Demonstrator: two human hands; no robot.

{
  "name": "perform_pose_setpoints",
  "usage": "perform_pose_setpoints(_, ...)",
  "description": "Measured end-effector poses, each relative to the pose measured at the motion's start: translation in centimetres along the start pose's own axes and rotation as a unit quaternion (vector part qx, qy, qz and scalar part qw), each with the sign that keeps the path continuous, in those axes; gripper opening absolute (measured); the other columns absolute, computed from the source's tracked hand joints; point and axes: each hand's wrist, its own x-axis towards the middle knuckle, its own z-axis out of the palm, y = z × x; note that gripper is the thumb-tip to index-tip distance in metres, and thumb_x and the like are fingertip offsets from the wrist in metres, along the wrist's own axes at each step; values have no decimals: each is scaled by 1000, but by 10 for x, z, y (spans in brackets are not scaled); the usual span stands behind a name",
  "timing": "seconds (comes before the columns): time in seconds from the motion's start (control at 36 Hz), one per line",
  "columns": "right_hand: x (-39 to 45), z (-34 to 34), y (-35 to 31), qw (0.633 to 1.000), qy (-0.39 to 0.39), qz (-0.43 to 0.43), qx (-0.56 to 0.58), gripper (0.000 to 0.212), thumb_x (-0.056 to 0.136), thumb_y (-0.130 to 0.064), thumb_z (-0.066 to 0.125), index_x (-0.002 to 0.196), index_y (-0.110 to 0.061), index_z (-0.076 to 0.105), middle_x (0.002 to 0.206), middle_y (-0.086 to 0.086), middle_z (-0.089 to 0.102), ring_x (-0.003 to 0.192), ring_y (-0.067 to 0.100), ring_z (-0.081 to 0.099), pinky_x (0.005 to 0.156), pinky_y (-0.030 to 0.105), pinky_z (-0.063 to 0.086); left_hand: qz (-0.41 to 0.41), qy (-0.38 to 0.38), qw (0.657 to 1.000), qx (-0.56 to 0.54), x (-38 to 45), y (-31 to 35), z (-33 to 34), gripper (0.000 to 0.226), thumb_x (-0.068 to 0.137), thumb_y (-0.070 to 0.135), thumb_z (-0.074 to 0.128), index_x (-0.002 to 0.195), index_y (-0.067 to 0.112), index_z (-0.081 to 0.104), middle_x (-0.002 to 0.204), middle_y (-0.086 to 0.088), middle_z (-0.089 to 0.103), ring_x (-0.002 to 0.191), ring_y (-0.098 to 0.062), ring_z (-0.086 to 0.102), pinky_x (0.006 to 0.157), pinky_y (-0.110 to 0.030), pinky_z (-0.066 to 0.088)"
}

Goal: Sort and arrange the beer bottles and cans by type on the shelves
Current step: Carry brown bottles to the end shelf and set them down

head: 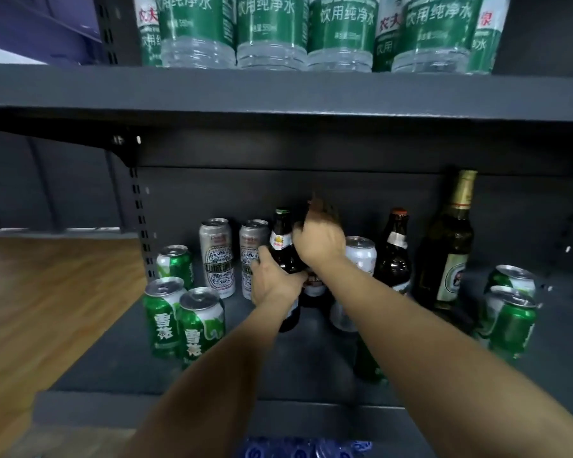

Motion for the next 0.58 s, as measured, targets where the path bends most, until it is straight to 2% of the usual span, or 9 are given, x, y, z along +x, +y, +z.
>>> perform_pose_setpoints(0.08, 7, 13, -8, 995, -13, 73, 64, 71, 97, -18, 47, 149, 8, 7, 157, 23, 15, 146, 32, 16, 117, 33, 15, -19, 24, 999, -12, 4, -5, -6, 83, 70, 39, 79, 134, 17, 32, 129, -13, 42, 118, -35, 49, 88, -43, 44)
perform_pose_setpoints(0.17, 15, 25, -10, 977, -19, 156, 141, 82, 97, -22, 52, 149, 8, -5, 160, 22, 0, 149, 31, 4, 120, 33, 7, -38, 44, 998, -31, 11, -11, -10, 84, 71, 37, 78, 136, 16, 30, 130, -14, 42, 120, -36, 47, 92, -46, 44)
perform_pose_setpoints(0.22, 21, 36, -9, 962, -28, 209, 173, 85, 97, -26, 54, 149, 6, -6, 160, 21, 2, 148, 32, 7, 120, 34, 10, -40, 55, 997, -34, 14, -13, -10, 83, 71, 34, 78, 136, 15, 31, 130, -14, 43, 120, -36, 46, 92, -45, 43)
perform_pose_setpoints(0.31, 25, 50, -5, 943, -37, 275, 185, 86, 95, -35, 56, 151, 1, 0, 158, 18, 16, 143, 34, 24, 113, 41, 26, -36, 66, 996, -44, 17, -16, -9, 79, 69, 31, 78, 133, 15, 34, 129, -15, 44, 120, -36, 45, 94, -45, 43)
perform_pose_setpoints(0.39, 23, 57, 2, 954, -26, 267, 136, 77, 96, -41, 53, 148, 1, 16, 148, 19, 29, 135, 36, 34, 105, 42, 34, -31, 73, 995, -63, 19, -19, -7, 78, 68, 28, 78, 133, 14, 36, 127, -15, 44, 120, -36, 46, 98, -44, 42)
perform_pose_setpoints(0.47, 22, 56, 7, 970, -2, 228, 88, 63, 95, -46, 52, 136, -2, 34, 139, 21, 37, 129, 37, 37, 103, 39, 32, -25, 81, 993, -84, 19, -20, -6, 76, 69, 23, 77, 134, 14, 38, 127, -15, 44, 120, -36, 45, 98, -41, 40)
perform_pose_setpoints(0.58, 12, 56, -3, 983, -13, 167, 71, 59, 94, -48, 52, 134, -7, 41, 134, 20, 42, 125, 37, 40, 97, 40, 38, -17, 92, 991, -99, 16, -22, -4, 66, 72, 20, 72, 131, 14, 41, 123, -16, 46, 116, -39, 47, 96, -43, 41)
